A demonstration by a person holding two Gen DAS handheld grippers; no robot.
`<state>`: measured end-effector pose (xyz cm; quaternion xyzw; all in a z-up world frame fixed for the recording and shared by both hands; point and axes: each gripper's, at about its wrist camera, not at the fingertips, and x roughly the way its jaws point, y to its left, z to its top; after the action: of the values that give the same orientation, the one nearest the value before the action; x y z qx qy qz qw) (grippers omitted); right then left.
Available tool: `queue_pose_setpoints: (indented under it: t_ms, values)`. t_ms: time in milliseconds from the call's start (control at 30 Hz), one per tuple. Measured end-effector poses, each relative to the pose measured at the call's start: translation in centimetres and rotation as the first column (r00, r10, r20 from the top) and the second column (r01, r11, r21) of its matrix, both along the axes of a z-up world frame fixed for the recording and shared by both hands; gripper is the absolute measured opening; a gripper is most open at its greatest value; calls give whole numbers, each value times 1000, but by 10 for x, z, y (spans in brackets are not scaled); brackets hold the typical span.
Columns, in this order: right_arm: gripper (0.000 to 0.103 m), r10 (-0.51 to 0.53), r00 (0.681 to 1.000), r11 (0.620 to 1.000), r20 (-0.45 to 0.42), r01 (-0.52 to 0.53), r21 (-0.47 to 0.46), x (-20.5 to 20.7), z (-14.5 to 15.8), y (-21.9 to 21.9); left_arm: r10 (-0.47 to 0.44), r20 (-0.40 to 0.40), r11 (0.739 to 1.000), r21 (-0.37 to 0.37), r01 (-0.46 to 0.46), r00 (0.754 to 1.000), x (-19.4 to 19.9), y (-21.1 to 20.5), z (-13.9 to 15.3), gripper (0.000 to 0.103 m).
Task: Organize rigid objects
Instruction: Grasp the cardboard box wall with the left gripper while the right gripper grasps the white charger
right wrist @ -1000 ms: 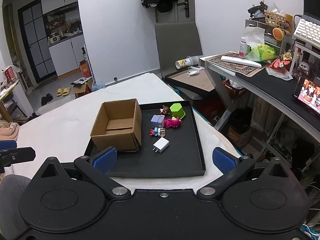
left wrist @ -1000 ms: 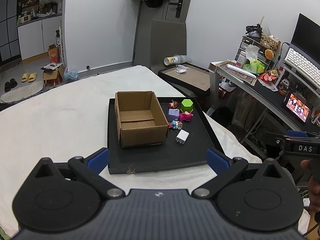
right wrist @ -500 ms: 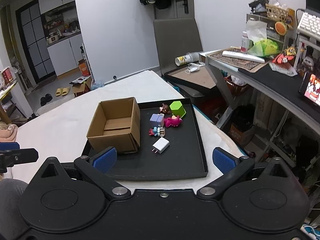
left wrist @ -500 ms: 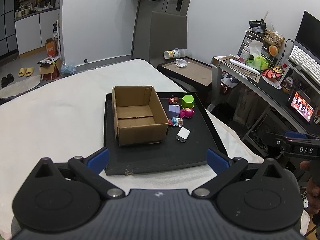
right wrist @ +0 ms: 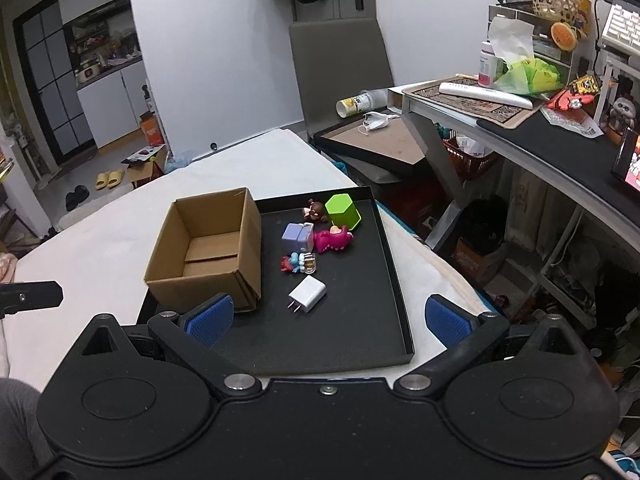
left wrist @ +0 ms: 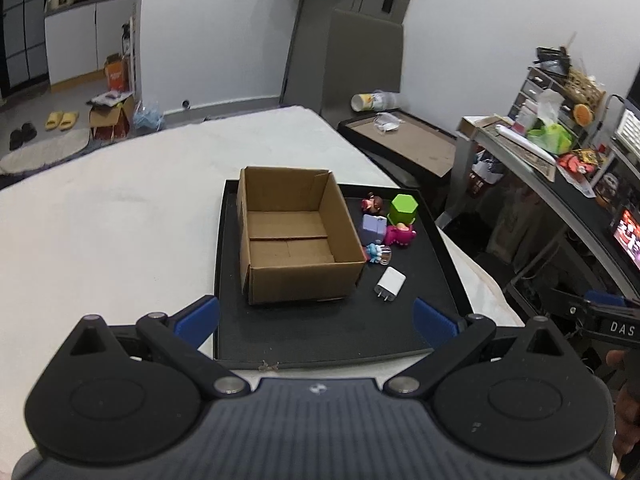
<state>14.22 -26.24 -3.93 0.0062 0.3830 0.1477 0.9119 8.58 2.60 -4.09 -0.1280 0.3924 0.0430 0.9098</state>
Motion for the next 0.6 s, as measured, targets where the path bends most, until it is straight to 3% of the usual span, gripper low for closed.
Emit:
queue_pose_setpoints:
  t_ms: [467,600]
  values:
    - [103,-68,993,995,-100,74,63,58,-20,6,75,-61,995,-64,-78,995,54,34,-23,99]
    - [98,-95,984,991,-152,108,79,76,-31,7,104,-93,989,-92,-112,990,70,47,-36,86]
